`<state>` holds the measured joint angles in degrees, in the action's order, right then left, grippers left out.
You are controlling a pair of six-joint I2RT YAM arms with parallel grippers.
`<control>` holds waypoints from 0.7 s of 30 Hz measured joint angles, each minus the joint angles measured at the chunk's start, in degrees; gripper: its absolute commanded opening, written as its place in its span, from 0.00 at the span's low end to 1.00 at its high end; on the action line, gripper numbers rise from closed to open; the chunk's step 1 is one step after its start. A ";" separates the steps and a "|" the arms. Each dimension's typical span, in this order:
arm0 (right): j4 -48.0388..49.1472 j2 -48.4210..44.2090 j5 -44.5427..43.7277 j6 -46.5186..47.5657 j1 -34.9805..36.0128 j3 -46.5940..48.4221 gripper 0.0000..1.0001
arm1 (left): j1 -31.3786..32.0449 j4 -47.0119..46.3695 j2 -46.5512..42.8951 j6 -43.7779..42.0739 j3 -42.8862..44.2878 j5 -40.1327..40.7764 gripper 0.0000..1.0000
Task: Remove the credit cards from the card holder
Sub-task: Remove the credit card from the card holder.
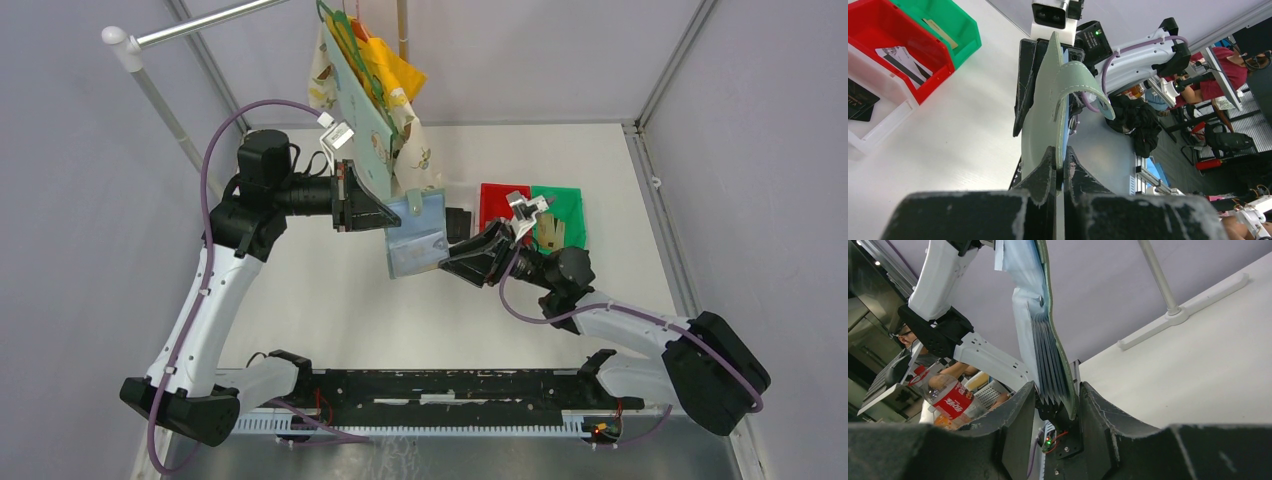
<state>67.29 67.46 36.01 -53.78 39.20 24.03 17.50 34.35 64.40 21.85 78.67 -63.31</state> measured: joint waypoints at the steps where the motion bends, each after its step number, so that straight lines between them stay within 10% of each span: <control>1: 0.55 0.00 0.00 -0.24 0.00 -0.24 0.43 | 0.00 -0.17 0.00 0.07 0.00 -0.04 0.02; 21: 6.47 0.76 -0.22 -3.06 0.00 -2.86 0.42 | 0.00 -1.86 0.00 2.71 0.00 -0.33 0.02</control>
<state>73.76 68.23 35.79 -56.84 39.20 21.17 17.50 32.49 64.40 24.56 78.67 -63.64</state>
